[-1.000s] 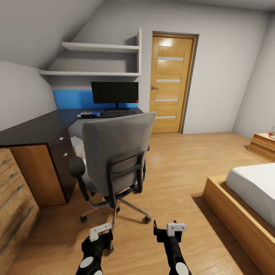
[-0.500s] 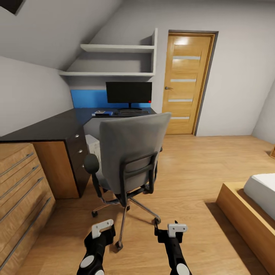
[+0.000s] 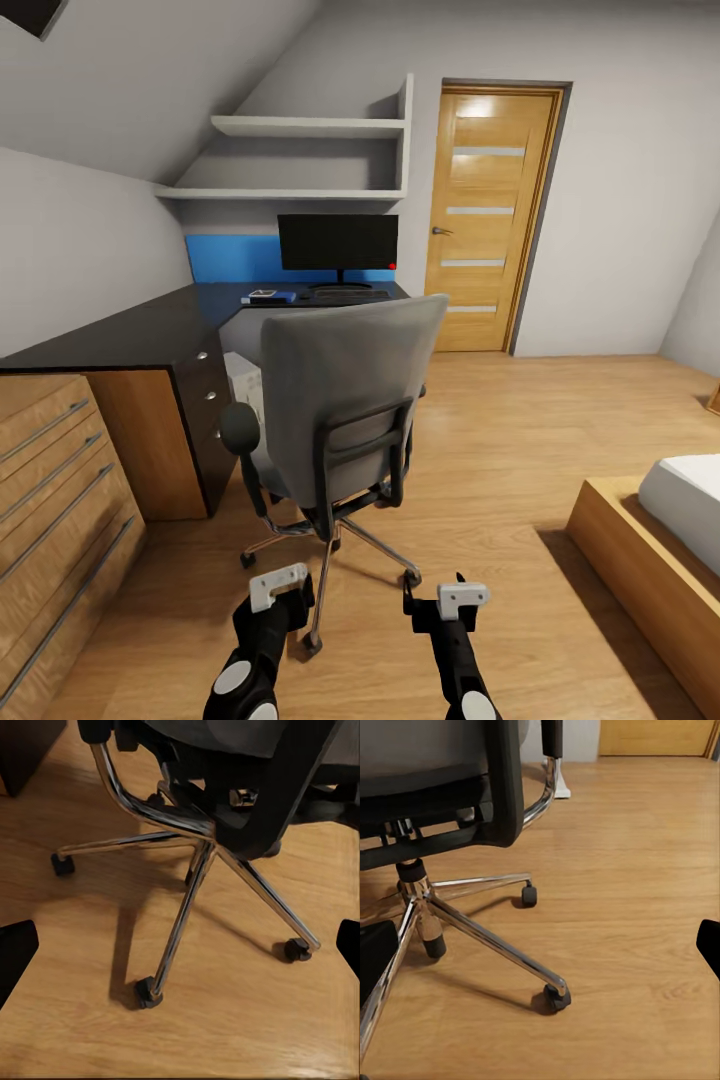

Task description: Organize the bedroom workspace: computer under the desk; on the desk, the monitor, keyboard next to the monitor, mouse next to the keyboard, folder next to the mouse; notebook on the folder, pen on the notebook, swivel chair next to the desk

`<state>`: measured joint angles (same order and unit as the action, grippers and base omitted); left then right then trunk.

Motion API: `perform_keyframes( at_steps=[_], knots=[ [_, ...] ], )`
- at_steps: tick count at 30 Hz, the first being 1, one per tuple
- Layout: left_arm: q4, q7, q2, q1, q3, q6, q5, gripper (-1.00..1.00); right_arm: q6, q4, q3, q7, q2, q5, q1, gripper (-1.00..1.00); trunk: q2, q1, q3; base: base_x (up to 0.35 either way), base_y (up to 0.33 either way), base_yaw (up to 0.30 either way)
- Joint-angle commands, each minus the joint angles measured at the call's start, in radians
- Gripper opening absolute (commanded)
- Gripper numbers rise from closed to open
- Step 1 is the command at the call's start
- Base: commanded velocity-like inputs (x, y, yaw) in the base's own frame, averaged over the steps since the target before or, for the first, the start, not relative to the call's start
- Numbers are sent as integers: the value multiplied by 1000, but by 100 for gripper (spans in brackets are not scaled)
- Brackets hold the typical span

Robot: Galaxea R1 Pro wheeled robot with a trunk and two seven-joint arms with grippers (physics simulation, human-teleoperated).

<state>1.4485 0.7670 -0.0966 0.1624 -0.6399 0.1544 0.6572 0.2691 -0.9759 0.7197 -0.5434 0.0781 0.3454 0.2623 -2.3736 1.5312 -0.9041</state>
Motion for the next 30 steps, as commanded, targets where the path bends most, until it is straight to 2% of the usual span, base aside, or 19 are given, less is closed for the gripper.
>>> perform_keyframes(
  at_steps=[1, 8, 17, 30],
  knots=[
    [-1, 7, -1, 1, -4, 5, 3, 100, 7, 0, 6, -5, 1, 10, 1, 100, 0, 0, -1, 0, -54, 0],
    [-29, 8, 0, 1, -10, 4, -2, 100, 7, 0, 6, -8, 1, 9, 1, 100, 0, 0, -1, 0, -185, 0],
    [-31, 8, -1, 1, -10, 3, -3, 100, 7, 1, 9, -9, -1, 9, 1, 100, 0, 0, -1, 9, -57, 0],
    [-31, 8, -2, 1, -10, 1, -4, 100, 7, 7, 10, -8, -1, 9, 1, 100, 0, 0, -1, 158, -178, 0]
  ],
)
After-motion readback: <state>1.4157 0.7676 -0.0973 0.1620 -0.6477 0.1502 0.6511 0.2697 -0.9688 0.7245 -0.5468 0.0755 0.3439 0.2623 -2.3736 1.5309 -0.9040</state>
